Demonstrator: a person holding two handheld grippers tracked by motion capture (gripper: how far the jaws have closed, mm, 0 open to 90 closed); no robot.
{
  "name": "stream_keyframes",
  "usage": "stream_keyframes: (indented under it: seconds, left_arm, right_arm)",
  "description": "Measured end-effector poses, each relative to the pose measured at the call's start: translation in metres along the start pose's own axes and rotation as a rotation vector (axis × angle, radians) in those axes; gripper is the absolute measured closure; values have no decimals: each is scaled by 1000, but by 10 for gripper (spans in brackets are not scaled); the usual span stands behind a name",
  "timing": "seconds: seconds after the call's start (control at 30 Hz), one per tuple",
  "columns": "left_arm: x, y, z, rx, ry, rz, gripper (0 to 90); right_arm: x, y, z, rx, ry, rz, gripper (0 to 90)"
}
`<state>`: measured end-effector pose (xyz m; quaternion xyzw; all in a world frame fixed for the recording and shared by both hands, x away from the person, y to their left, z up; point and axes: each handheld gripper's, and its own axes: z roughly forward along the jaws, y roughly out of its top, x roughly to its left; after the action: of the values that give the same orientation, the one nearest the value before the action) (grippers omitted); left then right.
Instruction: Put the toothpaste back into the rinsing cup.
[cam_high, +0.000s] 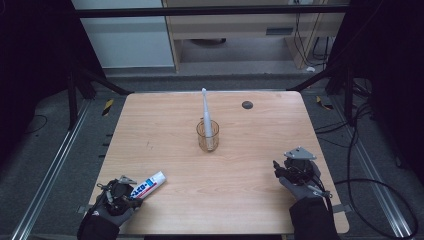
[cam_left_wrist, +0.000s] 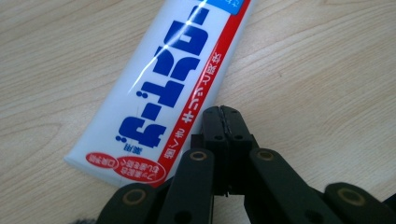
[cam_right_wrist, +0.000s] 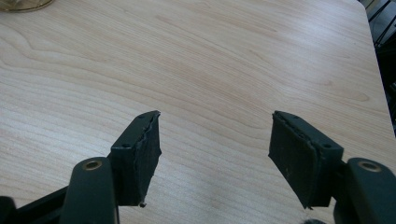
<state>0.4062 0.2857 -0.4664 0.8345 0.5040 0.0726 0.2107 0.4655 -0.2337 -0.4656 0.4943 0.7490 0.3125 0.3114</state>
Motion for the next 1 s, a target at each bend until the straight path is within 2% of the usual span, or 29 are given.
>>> stream_keyframes:
  seconds: [0.2,0.37,0.53,1.0]
  left_arm:
    - [5,-1,1,8,48,-17,898]
    - [10,0,3,12,69,-31,898]
    - [21,4,5,1,103,-59,898]
    - [44,17,5,-52,114,-134,899]
  right_arm:
    - [0,0,0,-1,-1,-2,335]
    - [-1,0,0,-1,-1,-1,334]
    - [-1,0,0,-2,-1,0,334]
    - [-1,0,0,0,-3,1,334]
